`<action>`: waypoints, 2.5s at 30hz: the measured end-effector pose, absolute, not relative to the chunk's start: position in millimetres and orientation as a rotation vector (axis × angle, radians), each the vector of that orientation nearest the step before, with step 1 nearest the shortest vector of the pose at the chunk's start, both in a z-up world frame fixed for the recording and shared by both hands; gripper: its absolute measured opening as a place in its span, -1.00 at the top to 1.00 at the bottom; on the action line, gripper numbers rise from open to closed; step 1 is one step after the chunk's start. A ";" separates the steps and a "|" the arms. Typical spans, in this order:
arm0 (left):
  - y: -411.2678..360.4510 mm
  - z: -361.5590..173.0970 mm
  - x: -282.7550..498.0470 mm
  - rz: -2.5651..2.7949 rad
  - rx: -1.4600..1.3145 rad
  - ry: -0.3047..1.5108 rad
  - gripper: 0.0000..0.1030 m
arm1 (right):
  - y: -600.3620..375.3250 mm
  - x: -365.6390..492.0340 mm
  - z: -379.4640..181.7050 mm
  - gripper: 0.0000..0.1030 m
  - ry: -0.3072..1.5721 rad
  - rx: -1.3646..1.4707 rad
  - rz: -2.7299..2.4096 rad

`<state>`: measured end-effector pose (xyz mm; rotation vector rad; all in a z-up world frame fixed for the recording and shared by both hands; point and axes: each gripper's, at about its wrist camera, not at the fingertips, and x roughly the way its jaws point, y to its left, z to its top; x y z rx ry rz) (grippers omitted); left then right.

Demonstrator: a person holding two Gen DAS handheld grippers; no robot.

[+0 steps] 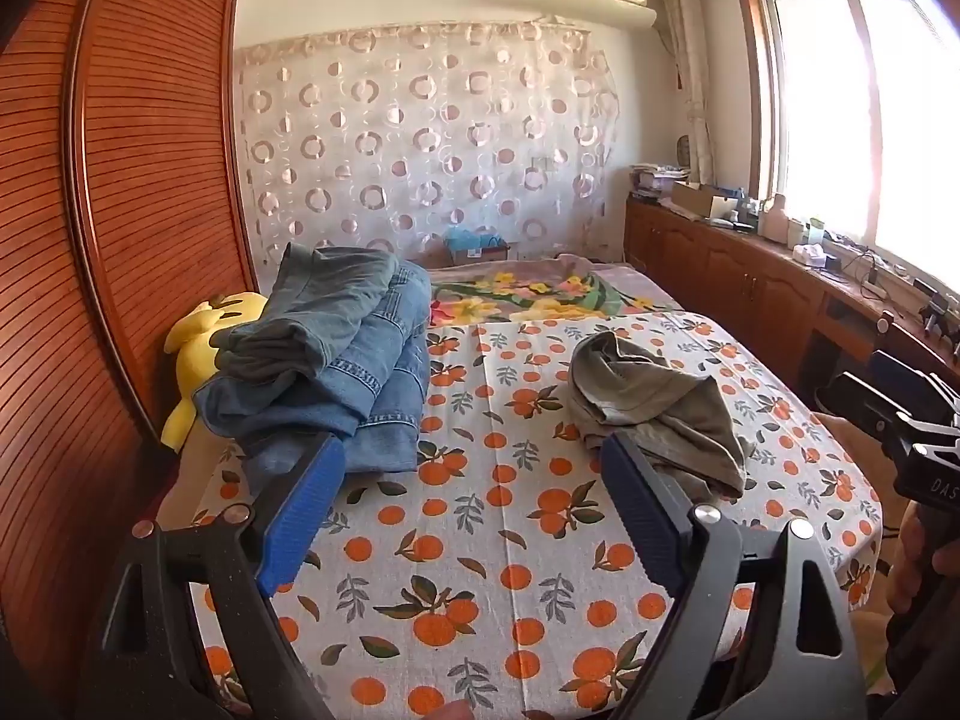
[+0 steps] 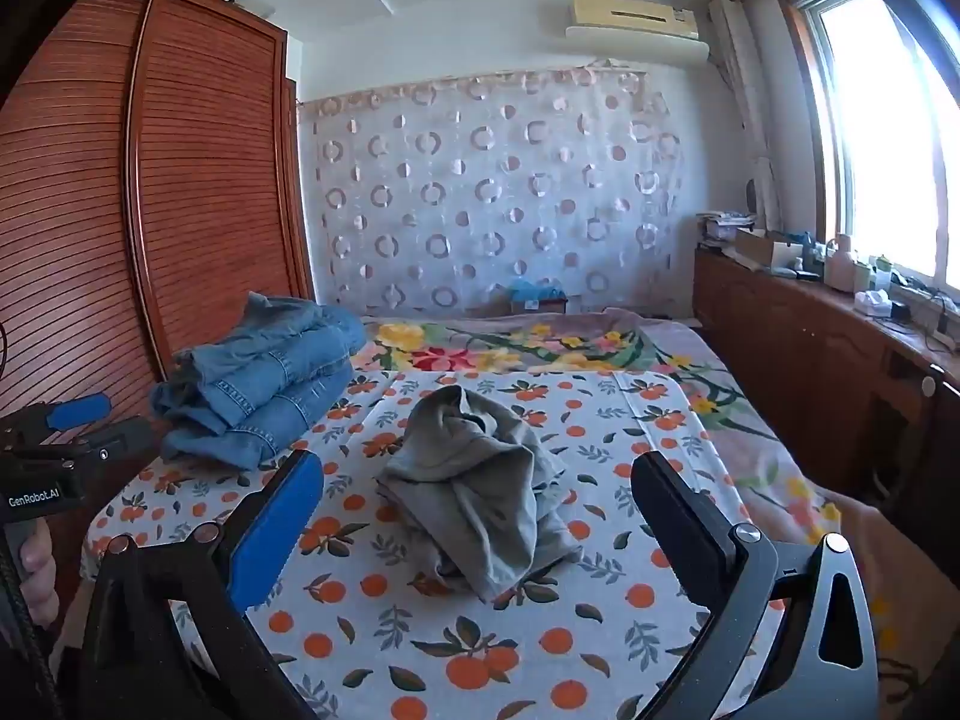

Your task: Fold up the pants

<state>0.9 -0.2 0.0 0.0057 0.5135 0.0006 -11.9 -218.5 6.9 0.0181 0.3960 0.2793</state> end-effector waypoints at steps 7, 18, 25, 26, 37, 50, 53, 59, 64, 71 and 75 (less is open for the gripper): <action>-0.7 0.0 0.5 0.009 0.017 0.501 -0.70 | -218.2 -12.1 6.4 -0.99 0.389 0.013 0.282; -1.0 -0.1 0.6 0.011 0.016 0.498 -0.70 | -220.4 -10.9 4.9 -0.99 0.395 0.020 0.281; -2.6 -1.1 0.1 0.008 0.014 0.495 -0.70 | -219.7 -11.8 5.4 -0.99 0.396 0.022 0.282; -3.8 -1.5 0.3 0.007 0.014 0.495 -0.70 | -219.6 -11.8 5.5 -0.99 0.396 0.021 0.283; -2.3 1.3 -2.0 0.005 0.011 0.493 -0.70 | -218.3 -14.6 7.0 -0.99 0.393 0.024 0.286; -2.2 1.6 -2.2 0.007 0.010 0.490 -0.70 | -217.7 -16.5 9.4 -0.99 0.393 0.028 0.292; -3.3 2.2 -3.0 0.006 0.009 0.491 -0.70 | -218.0 -16.9 9.6 -0.99 0.392 0.028 0.293; -4.0 2.9 -4.1 0.007 0.010 0.488 -0.70 | -217.9 -16.1 9.2 -0.99 0.392 0.028 0.293; -7.0 5.9 -4.8 0.006 0.011 0.486 -0.70 | -217.9 -17.1 9.2 -0.99 0.391 0.027 0.294; -17.5 16.5 -7.3 0.002 0.010 0.480 -0.70 | -218.3 -16.7 9.3 -0.99 0.388 0.027 0.294; -16.4 15.7 -7.4 0.002 0.012 0.481 -0.70 | -217.9 -16.8 9.2 -0.99 0.388 0.026 0.295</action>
